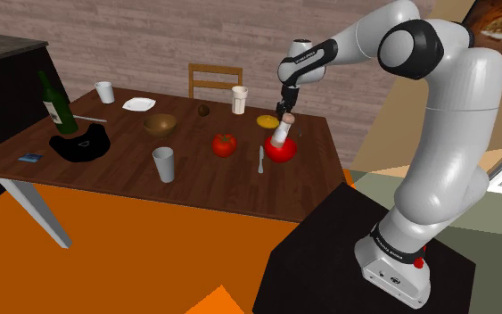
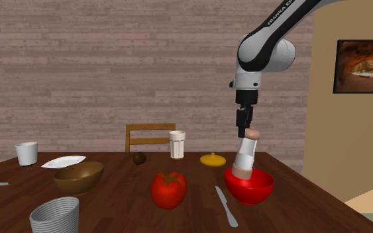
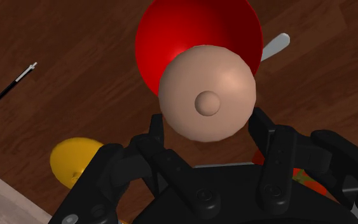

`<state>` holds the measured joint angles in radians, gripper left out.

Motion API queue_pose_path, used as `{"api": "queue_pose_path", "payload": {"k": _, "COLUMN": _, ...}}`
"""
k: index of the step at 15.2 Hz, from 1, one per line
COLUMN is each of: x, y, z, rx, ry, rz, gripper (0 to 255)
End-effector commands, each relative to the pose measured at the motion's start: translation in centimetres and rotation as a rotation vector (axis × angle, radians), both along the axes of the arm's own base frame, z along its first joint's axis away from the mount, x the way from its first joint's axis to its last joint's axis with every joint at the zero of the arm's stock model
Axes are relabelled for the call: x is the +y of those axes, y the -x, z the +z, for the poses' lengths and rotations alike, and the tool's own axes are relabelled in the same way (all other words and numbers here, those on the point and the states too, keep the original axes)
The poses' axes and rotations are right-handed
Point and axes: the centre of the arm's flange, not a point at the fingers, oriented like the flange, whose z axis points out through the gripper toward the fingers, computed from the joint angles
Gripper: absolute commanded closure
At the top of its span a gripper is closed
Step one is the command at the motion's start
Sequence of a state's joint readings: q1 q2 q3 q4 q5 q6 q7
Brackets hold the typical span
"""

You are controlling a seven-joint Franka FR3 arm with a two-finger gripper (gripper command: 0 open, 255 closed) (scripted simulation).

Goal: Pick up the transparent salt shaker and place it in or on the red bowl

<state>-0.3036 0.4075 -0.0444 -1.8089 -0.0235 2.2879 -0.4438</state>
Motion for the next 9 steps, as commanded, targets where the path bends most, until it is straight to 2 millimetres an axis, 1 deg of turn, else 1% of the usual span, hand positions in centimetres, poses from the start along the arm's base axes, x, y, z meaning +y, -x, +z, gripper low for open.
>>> {"api": "queue_pose_path", "payload": {"k": 1, "x": 0.0, "y": 0.0, "z": 0.0, "rx": 0.000, "ry": 0.000, "rz": 0.000, "gripper": 255}}
{"api": "queue_pose_path", "payload": {"k": 2, "x": 0.0, "y": 0.0, "z": 0.0, "rx": 0.000, "ry": 0.000, "rz": 0.000, "gripper": 255}}
{"api": "queue_pose_path", "payload": {"k": 3, "x": 0.0, "y": 0.0, "z": 0.0, "rx": 0.000, "ry": 0.000, "rz": 0.000, "gripper": 0}}
{"api": "queue_pose_path", "payload": {"k": 8, "x": 0.0, "y": 0.0, "z": 0.0, "rx": 0.000, "ry": 0.000, "rz": 0.000, "gripper": 0}}
{"api": "queue_pose_path", "payload": {"k": 9, "x": 0.1, "y": 0.1, "z": 1.3, "rx": 0.000, "ry": 0.000, "rz": 0.000, "gripper": 0}}
